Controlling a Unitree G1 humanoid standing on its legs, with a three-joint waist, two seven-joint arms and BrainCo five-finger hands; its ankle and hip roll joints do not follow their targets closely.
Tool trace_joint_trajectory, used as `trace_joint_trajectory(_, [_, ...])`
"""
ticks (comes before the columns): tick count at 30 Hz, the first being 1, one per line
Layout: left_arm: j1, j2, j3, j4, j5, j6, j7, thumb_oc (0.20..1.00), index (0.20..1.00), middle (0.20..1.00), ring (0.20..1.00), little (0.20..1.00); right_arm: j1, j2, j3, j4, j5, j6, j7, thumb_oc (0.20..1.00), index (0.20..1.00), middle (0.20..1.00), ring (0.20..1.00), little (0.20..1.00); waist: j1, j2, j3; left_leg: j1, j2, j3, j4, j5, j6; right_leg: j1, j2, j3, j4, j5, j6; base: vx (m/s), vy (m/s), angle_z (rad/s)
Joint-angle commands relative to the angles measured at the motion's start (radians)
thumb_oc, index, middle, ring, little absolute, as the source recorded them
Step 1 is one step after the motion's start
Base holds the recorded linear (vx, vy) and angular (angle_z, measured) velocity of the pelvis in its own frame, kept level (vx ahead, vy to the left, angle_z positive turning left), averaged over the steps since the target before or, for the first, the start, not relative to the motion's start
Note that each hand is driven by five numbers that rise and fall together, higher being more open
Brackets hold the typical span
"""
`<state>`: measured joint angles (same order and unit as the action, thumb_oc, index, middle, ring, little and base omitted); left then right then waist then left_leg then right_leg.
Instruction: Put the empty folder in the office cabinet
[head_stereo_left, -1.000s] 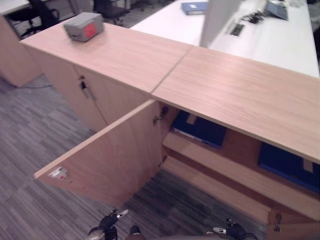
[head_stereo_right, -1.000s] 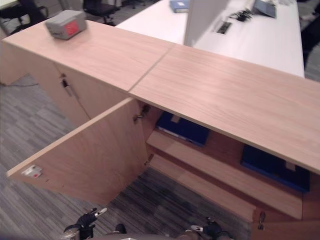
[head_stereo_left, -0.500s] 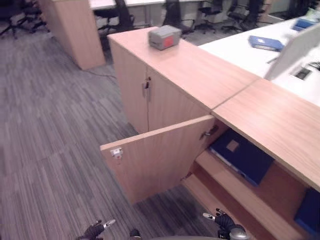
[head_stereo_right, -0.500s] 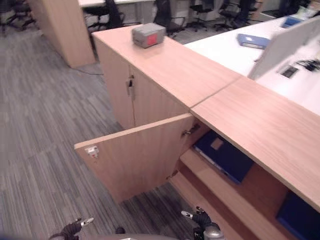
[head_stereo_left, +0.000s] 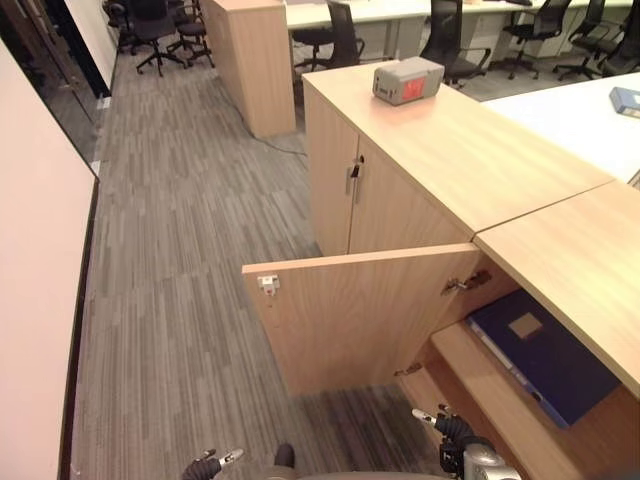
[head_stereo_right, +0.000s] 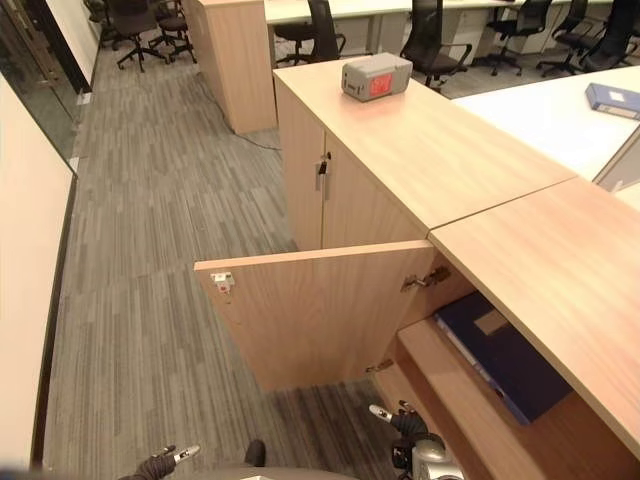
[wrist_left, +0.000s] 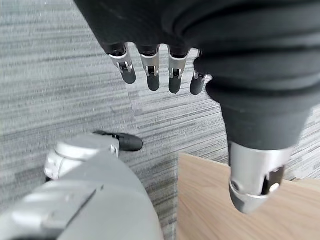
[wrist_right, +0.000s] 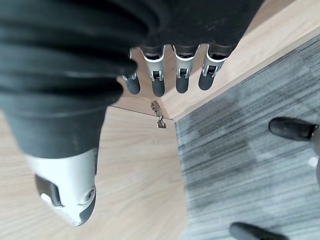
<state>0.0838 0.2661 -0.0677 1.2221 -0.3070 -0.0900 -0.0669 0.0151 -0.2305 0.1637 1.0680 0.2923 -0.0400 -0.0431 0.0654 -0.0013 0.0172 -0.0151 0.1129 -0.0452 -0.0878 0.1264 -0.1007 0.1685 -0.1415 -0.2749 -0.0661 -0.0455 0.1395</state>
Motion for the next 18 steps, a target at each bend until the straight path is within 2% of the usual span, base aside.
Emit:
trace_joint_trajectory(1, [-0.080,0.014,0.028,0.018,-0.013,-0.032,0.002,1.000,1.000,1.000,1.000,1.000,-0.030,-0.022,0.015,-0.011,-0.013,-0.028,-0.006,1.000,1.000,1.000,1.000,1.000,0.006,-0.010,0.036,-0.009,-0.003,0.050,0.044,-0.061,-0.019,0.007,-0.029,0.038,0.012,-0.033,0.037,-0.06,-0.049,0.14])
trace_joint_trajectory(3, [-0.077,0.010,0.030,0.016,-0.016,-0.033,0.000,1.000,1.000,1.000,1.000,1.000,-0.017,-0.030,0.012,-0.010,-0.017,-0.030,-0.004,1.000,1.000,1.000,1.000,1.000,0.002,-0.008,0.045,-0.012,0.002,0.038,0.050,-0.060,-0.025,0.013,-0.022,0.040,0.009,-0.035,0.029,-0.09,-0.061,0.09])
trace_joint_trajectory(5, [-0.080,0.002,0.025,0.007,-0.031,-0.038,0.004,1.000,1.000,1.000,1.000,1.000,-0.014,-0.043,0.010,0.003,-0.018,-0.031,-0.003,1.000,1.000,1.000,1.000,1.000,-0.004,-0.006,0.072,-0.044,0.003,0.002,0.126,-0.076,-0.029,-0.001,-0.023,0.058,0.025,-0.031,0.017,-0.15,-0.037,0.07])
trace_joint_trajectory(6, [-0.088,0.000,0.020,0.002,-0.039,-0.041,0.005,1.000,1.000,1.000,1.000,1.000,-0.020,-0.051,0.011,0.002,-0.014,-0.032,-0.005,1.000,1.000,1.000,1.000,1.000,-0.003,-0.009,0.088,-0.066,-0.011,-0.025,0.175,-0.092,-0.034,-0.013,-0.030,0.068,0.036,-0.025,0.013,-0.11,-0.004,0.06])
trace_joint_trajectory(7, [-0.089,0.000,0.020,0.002,-0.039,-0.041,0.005,1.000,1.000,1.000,1.000,1.000,-0.020,-0.051,0.011,0.002,-0.014,-0.032,-0.005,1.000,1.000,1.000,1.000,1.000,-0.004,-0.008,0.088,-0.070,-0.011,-0.026,0.181,-0.095,-0.034,-0.015,-0.030,0.067,0.037,-0.025,0.013,-0.18,0.005,0.04])
trace_joint_trajectory(8, [-0.102,-0.003,0.019,-0.005,-0.054,-0.047,0.007,1.000,1.000,1.000,1.000,1.000,-0.028,-0.063,0.007,0.001,-0.007,-0.036,-0.004,1.000,1.000,1.000,1.000,1.000,-0.010,-0.021,0.103,-0.081,-0.043,-0.081,0.253,-0.158,-0.044,-0.047,-0.046,0.088,0.054,-0.013,0.007,-0.10,0.045,0.03])
trace_joint_trajectory(9, [-0.101,-0.004,0.024,-0.004,-0.056,-0.049,0.012,1.000,1.000,1.000,1.000,1.000,-0.031,-0.066,0.005,0.005,-0.005,-0.036,0.000,1.000,1.000,1.000,1.000,1.000,-0.018,-0.019,0.096,-0.062,-0.040,-0.088,0.243,-0.178,-0.040,-0.057,-0.047,0.097,0.057,-0.014,0.007,-0.09,0.099,0.10])
trace_joint_trajectory(12, [-0.099,-0.011,0.023,-0.016,-0.063,-0.047,0.010,1.000,1.000,1.000,1.000,1.000,-0.031,-0.065,-0.014,0.019,-0.001,-0.029,-0.002,1.000,1.000,1.000,1.000,1.000,-0.037,-0.002,0.080,-0.034,-0.020,-0.046,0.204,-0.181,-0.022,-0.083,-0.044,0.125,0.087,-0.015,0.011,0.05,0.128,0.03])
trace_joint_trajectory(18, [-0.110,0.016,0.009,-0.069,-0.045,-0.060,0.016,1.000,1.000,1.000,1.000,1.000,-0.018,-0.057,-0.040,0.017,0.008,-0.025,0.003,1.000,1.000,1.000,1.000,1.000,-0.056,-0.004,0.052,0.012,-0.037,0.008,0.135,-0.182,0.007,-0.096,-0.076,0.137,0.115,-0.010,0.036,0.09,0.127,-0.27])
